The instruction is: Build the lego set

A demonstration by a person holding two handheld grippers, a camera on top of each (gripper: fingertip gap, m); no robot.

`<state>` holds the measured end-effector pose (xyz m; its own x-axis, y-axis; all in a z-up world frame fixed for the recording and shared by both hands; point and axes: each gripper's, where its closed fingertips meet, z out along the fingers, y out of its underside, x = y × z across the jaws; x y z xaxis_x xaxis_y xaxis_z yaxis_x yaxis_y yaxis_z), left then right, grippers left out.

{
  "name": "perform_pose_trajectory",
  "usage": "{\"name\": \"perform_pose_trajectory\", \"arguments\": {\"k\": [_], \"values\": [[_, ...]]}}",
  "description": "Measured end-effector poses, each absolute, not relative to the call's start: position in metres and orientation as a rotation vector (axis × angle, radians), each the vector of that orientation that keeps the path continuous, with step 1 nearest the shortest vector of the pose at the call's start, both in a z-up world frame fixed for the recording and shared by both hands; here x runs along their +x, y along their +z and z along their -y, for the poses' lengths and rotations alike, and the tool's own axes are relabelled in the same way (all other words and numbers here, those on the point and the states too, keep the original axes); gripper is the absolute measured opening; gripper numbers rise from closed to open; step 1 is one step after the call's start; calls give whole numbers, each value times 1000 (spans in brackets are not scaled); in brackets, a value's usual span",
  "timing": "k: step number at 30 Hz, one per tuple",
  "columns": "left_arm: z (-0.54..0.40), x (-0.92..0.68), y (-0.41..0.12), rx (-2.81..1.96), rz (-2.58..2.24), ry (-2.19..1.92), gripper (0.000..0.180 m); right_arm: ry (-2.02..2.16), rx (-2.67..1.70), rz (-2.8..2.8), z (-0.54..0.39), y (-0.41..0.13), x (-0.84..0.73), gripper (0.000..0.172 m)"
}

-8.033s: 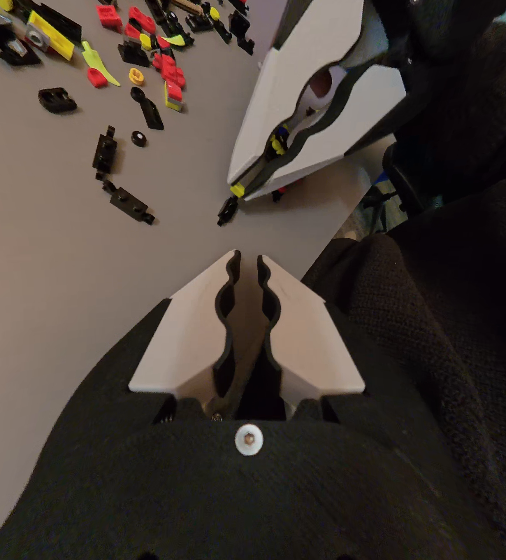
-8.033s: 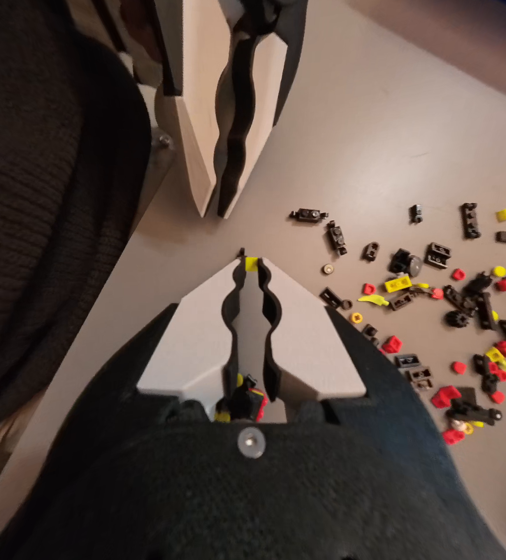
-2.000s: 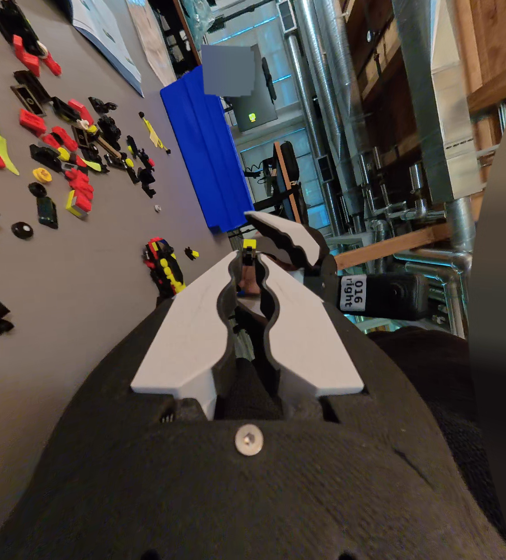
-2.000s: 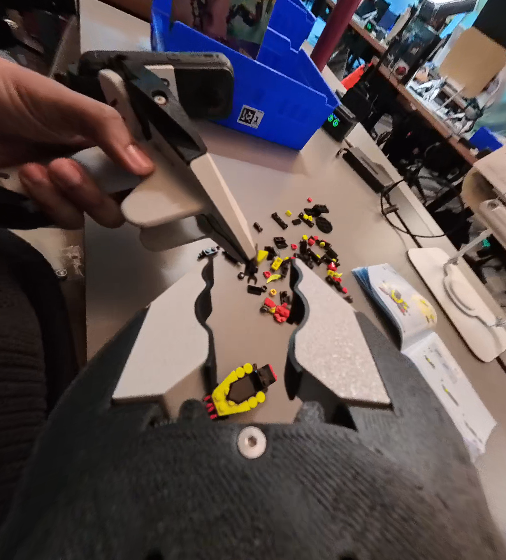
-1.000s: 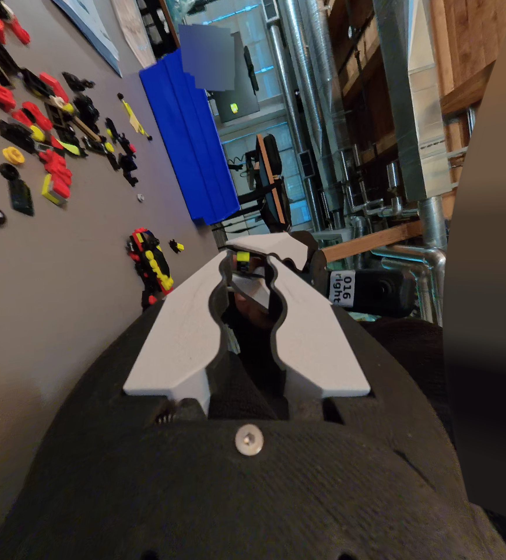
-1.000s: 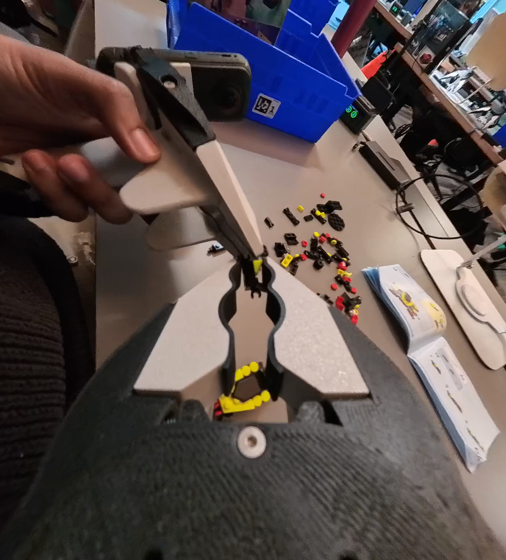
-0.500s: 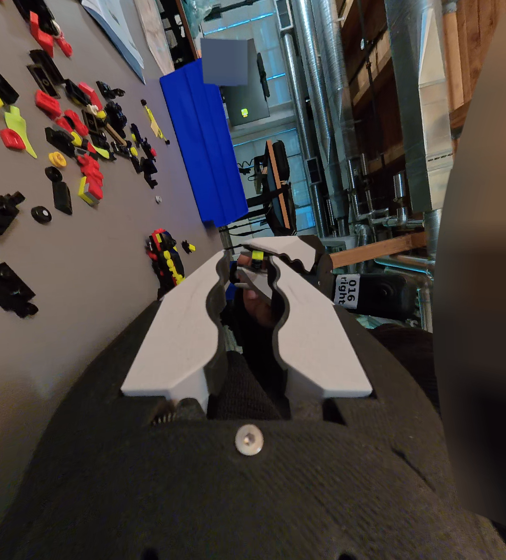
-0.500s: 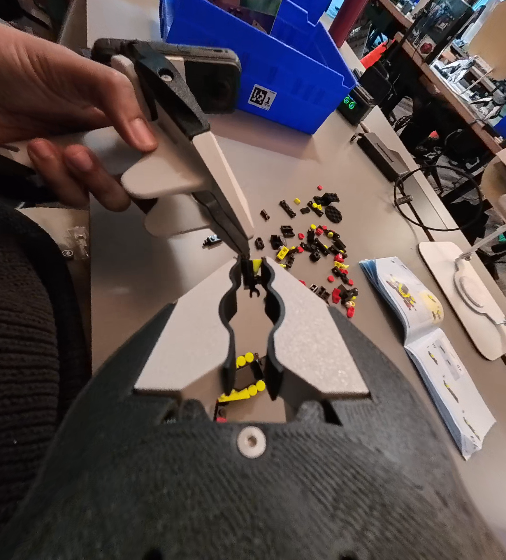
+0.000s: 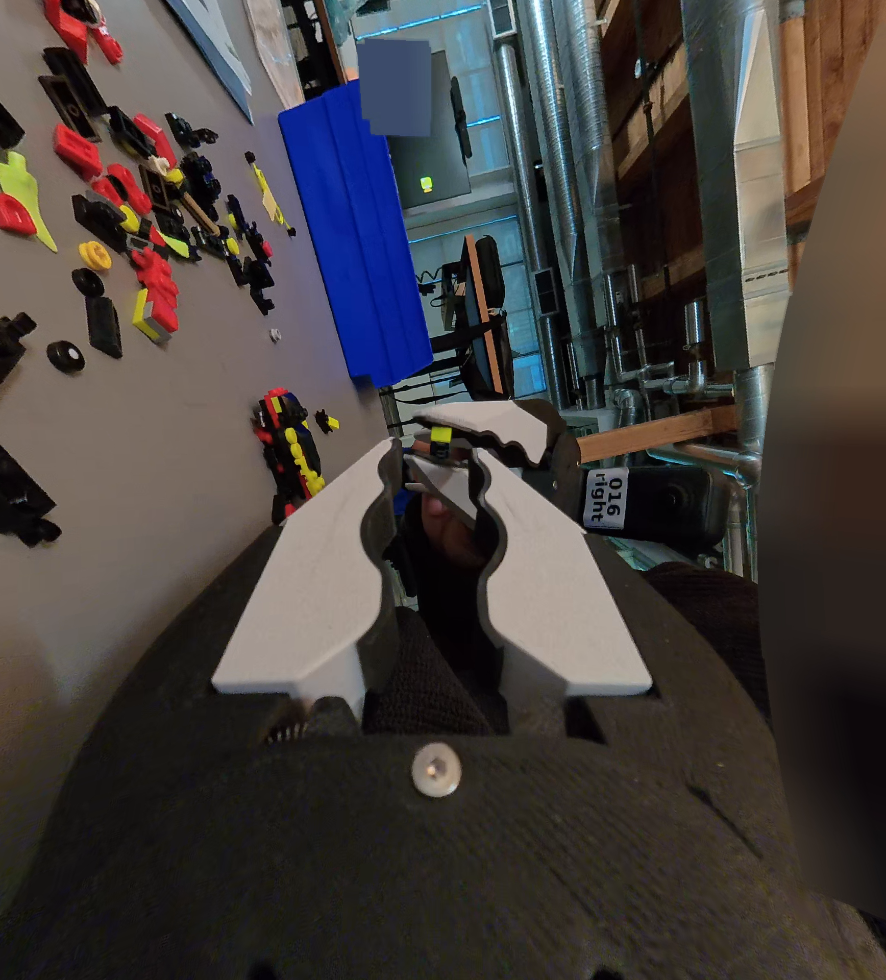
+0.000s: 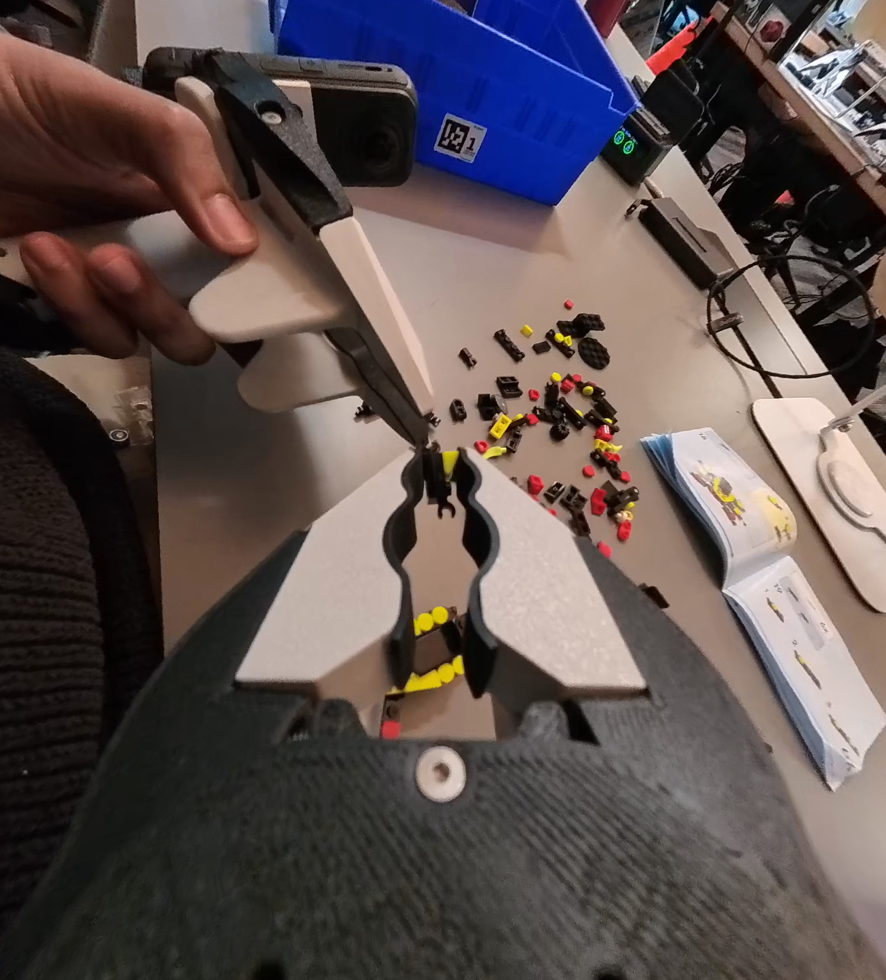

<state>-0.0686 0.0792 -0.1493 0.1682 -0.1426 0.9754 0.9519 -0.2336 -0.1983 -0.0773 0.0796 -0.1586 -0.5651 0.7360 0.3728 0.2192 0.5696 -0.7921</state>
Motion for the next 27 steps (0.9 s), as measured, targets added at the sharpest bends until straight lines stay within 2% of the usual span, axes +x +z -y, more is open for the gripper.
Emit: {"name": "perform_pose_trajectory", "arguments": {"k": [10,20,27], "values": [[-81,-58,-156,-1446,830,-1337,26,1020,-779,2125,-73,-162,-74,11],[-79,-44,-170,-1622,758,-1396,26,949,-561,2250,-63,-182,-60,12],[-77,-40,-171,-1598,784,-1505,14,1114,-655,2290,-58,-180,-55,12]]}}
